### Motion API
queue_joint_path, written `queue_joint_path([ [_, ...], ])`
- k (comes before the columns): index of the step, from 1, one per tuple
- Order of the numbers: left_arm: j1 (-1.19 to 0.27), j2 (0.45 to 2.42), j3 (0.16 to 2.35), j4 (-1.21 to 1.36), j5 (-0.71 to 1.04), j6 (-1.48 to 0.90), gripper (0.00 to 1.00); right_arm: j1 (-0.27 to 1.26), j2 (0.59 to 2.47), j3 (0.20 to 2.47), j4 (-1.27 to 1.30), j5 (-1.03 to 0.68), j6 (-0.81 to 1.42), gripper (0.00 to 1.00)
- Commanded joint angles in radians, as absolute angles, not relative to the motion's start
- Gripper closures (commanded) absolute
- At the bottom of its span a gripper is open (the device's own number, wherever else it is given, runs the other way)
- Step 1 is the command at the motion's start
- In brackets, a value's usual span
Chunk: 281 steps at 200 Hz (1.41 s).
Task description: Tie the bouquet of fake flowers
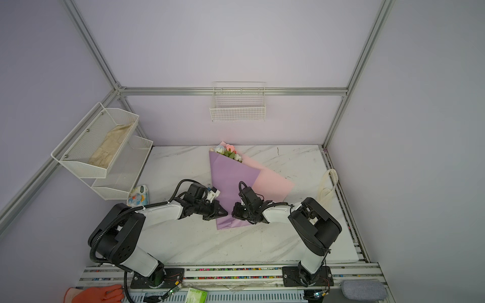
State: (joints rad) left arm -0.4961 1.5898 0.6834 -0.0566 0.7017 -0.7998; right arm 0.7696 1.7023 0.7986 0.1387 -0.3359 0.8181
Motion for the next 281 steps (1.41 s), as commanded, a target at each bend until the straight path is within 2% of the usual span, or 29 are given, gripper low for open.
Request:
queue_joint_path([
  [1,-0.523,1.575,0.614,0.024,0.732,-0.810,0.92,0.765,1.704,0.816,0.111,-0.329,0.799,0.93],
  [29,-0.539,1.624,0.599,0.029,0.707,-0.806,0.94,0.765,1.704,0.827,0.099,-0.332,0.801,0.91],
  [52,-0.549,1.655,0.564,0.043,0.683,-0.804,0.95,0.765,1.679,0.847,0.069,-0.322,0.804,0.83],
  [74,-0.551,1.673,0.549,0.062,0.689,-0.803,0.96,0.765,1.609,0.866,-0.012,-0.277,0.823,0.63],
  [87,-0.551,1.672,0.545,0.063,0.685,-0.801,0.96,0.766,1.535,0.861,-0.095,-0.187,0.857,0.54],
  [103,-0.552,1.674,0.548,0.067,0.678,-0.801,0.96,0.780,1.450,0.829,-0.081,-0.194,0.864,0.49],
  [120,-0.554,1.675,0.555,0.076,0.682,-0.805,0.96,0.818,1.417,0.822,-0.074,-0.197,0.878,0.54],
  [154,-0.554,1.672,0.554,0.072,0.681,-0.805,0.96,0.884,1.561,0.844,0.005,-0.268,0.904,0.89],
  [165,-0.554,1.668,0.552,0.069,0.678,-0.805,0.96,0.894,1.602,0.847,0.034,-0.262,0.911,0.95],
  [199,-0.554,1.661,0.552,0.067,0.680,-0.805,0.96,0.895,1.705,0.855,-0.011,-0.223,0.899,1.00],
  [251,-0.549,1.550,0.542,-0.049,0.625,-0.782,0.95,0.896,1.729,0.769,-0.050,-0.214,0.897,1.00],
  [281,-0.536,1.533,0.502,-0.002,0.632,-0.809,0.94,0.896,1.746,0.770,-0.058,-0.212,0.885,1.00],
])
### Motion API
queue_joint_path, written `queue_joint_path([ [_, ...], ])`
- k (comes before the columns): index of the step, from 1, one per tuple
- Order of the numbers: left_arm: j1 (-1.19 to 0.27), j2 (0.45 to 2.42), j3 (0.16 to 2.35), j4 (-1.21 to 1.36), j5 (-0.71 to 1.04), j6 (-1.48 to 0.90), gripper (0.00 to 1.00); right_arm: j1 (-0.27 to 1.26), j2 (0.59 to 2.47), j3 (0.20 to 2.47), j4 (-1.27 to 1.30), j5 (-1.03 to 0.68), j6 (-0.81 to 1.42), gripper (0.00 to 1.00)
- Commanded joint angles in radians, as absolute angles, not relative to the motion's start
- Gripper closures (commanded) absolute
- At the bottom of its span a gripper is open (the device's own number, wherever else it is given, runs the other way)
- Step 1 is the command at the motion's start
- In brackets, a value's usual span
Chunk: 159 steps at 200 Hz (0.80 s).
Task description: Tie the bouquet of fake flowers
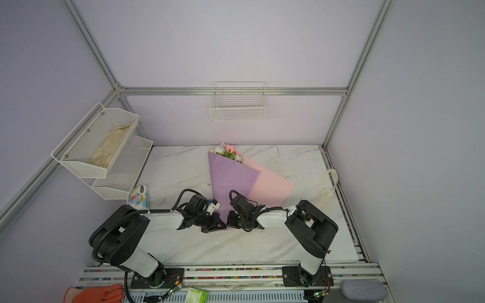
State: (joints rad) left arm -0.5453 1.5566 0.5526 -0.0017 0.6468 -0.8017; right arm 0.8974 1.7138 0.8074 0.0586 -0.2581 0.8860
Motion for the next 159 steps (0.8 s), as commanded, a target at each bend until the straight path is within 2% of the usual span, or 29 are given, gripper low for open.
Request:
queue_joint_path([
  [1,-0.536,1.532,0.501,-0.002,0.629,-0.810,0.94,0.895,1.746,0.771,-0.060,-0.212,0.883,1.00],
  [49,-0.495,1.502,0.537,-0.209,0.471,-0.756,0.95,0.894,1.740,0.782,-0.080,-0.198,0.861,1.00],
  [80,-0.479,1.511,0.587,-0.222,0.476,-0.745,0.95,0.895,1.748,0.787,-0.087,-0.195,0.849,1.00],
  [159,-0.459,1.594,0.766,-0.326,0.341,-0.701,0.94,0.895,1.752,0.794,-0.103,-0.189,0.828,1.00],
])
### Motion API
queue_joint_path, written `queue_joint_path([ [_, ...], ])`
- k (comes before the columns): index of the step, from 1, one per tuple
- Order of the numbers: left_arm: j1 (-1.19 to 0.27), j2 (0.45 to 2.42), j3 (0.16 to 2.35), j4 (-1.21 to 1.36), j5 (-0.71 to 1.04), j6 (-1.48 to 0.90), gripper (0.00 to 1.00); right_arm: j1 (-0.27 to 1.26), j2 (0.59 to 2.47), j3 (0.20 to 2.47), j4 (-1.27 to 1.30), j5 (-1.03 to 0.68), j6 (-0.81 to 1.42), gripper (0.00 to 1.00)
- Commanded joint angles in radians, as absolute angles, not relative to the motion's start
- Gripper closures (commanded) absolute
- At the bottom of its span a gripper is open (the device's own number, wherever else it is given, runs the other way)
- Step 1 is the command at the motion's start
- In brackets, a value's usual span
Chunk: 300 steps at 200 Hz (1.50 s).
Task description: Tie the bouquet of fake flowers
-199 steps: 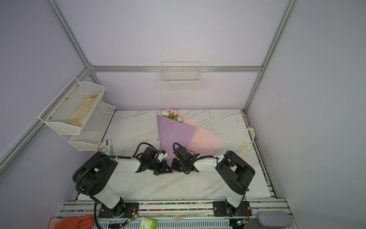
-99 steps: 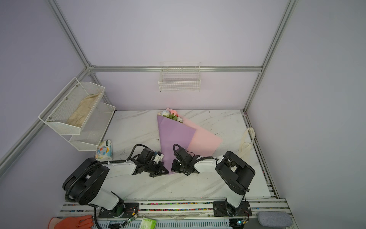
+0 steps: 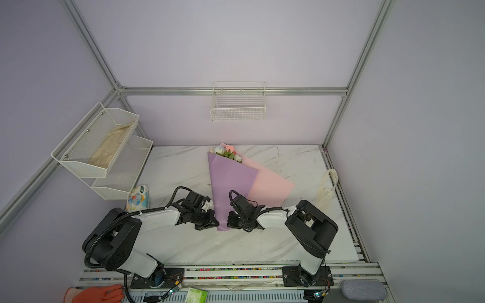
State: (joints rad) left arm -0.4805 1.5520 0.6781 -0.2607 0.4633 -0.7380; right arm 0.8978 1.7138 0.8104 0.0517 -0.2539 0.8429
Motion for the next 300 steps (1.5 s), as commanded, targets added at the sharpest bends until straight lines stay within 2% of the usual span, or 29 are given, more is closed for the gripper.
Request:
queue_joint_path([
  [1,-0.459,1.596,0.769,-0.327,0.341,-0.700,0.94,0.894,1.752,0.795,-0.103,-0.189,0.827,1.00],
  [73,-0.432,1.646,0.878,-0.468,0.237,-0.625,0.94,0.896,1.753,0.818,-0.136,-0.181,0.806,1.00],
  [144,-0.410,1.694,0.963,-0.475,0.246,-0.558,0.93,0.895,1.750,0.826,-0.147,-0.183,0.795,1.00],
  [187,-0.410,1.602,0.974,-0.478,0.190,-0.590,0.93,0.895,1.749,0.830,-0.150,-0.181,0.795,1.00],
  [243,-0.418,1.598,1.012,-0.439,0.296,-0.575,1.00,0.895,1.752,0.828,-0.150,-0.180,0.801,1.00],
  [300,-0.430,1.705,1.063,-0.440,0.346,-0.548,1.00,0.895,1.751,0.828,-0.147,-0.180,0.806,1.00],
])
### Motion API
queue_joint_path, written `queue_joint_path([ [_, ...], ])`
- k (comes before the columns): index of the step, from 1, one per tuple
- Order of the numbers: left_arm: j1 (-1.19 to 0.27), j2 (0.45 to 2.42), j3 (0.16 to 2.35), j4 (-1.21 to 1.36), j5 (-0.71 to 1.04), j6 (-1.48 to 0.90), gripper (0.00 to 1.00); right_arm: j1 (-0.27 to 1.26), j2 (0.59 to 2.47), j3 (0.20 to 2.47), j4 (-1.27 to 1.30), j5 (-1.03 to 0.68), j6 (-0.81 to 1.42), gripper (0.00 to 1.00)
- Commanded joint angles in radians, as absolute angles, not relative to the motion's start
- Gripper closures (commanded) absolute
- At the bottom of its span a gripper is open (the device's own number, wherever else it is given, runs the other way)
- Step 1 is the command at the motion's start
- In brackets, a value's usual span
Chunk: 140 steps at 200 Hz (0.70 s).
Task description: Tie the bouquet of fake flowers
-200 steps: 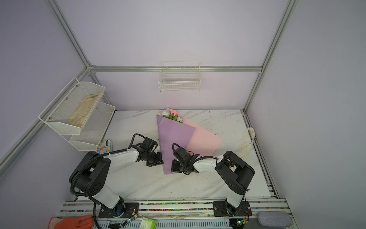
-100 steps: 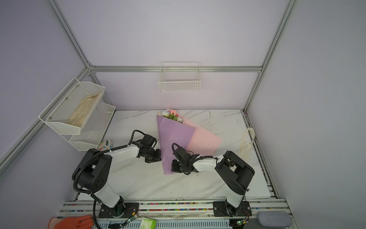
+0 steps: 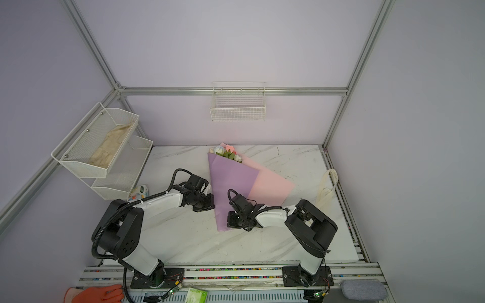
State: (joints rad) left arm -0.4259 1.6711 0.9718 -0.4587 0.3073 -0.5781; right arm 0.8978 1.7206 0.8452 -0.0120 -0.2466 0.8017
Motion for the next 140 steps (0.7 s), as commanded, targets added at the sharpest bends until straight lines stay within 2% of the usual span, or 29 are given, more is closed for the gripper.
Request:
queue_joint_path([
  [1,-0.430,1.705,1.064,-0.440,0.345,-0.548,1.00,0.895,1.752,0.828,-0.147,-0.180,0.805,1.00],
  [62,-0.424,1.811,1.120,-0.549,0.200,-0.524,1.00,0.895,1.752,0.838,-0.155,-0.175,0.803,1.00],
  [140,-0.349,1.914,1.271,-0.579,0.171,-0.483,1.00,0.895,1.746,0.828,-0.158,-0.170,0.801,1.00],
])
